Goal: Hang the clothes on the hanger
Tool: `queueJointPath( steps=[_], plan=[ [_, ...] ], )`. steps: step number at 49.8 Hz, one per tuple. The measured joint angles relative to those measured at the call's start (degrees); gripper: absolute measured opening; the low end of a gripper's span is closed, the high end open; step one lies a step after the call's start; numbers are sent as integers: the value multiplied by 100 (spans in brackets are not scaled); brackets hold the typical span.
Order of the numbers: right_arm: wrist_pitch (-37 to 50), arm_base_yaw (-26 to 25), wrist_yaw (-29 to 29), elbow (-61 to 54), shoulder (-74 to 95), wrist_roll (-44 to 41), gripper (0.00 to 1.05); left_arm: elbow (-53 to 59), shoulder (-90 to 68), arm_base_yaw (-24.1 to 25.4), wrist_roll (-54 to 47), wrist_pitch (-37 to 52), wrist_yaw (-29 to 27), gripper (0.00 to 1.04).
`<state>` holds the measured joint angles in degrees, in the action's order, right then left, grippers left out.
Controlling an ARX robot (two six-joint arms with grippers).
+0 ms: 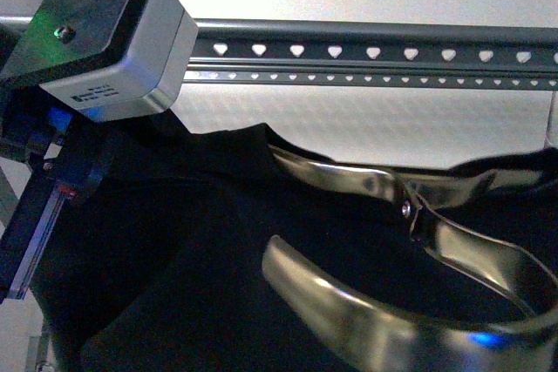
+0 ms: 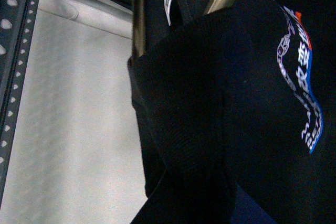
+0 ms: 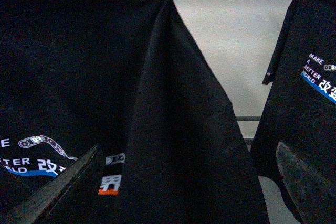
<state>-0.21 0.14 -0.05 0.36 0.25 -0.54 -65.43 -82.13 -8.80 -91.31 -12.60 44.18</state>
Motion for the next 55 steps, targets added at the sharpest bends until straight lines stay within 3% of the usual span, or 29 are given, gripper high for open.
queueJointPath(
  steps=[9, 13, 17, 22, 28, 34, 39, 44, 53, 55],
  plan=[
    [-44, -55, -192, 11, 46, 44, 97, 0, 2, 4, 35, 2, -2, 4],
    [-529, -879, -2297, 417, 857, -76, 97, 0, 2, 15, 37, 2, -4, 4],
    [4, -1923, -4188, 1091, 2345, -623, 97, 0, 2, 0, 39, 13, 2, 4],
    [603, -2295, -4959, 1858, 3523, -1493, 97, 0, 2, -9, 39, 13, 0, 4],
    [885, -2221, -5025, 2702, 4631, -2715, 97, 2, 0, 17, 39, 11, -26, 4],
    [415, -1786, -5014, 3744, 5967, -5482, 97, 2, 0, 15, 39, 11, -35, 4],
    [55, -1357, -4664, 4299, 6631, -7611, 97, 4, 0, 11, 39, 11, -50, 4],
    [59, -935, -4374, 4750, 7075, -8343, 97, 4, 0, 15, 39, 11, -50, 4],
    [74, -417, -3853, 5296, 7637, -8472, 97, 4, 0, 15, 39, 11, -48, 4],
    [103, -358, -3781, 5359, 7735, -8421, 93, 4, 0, 15, 39, 11, -48, 4]
  ],
)
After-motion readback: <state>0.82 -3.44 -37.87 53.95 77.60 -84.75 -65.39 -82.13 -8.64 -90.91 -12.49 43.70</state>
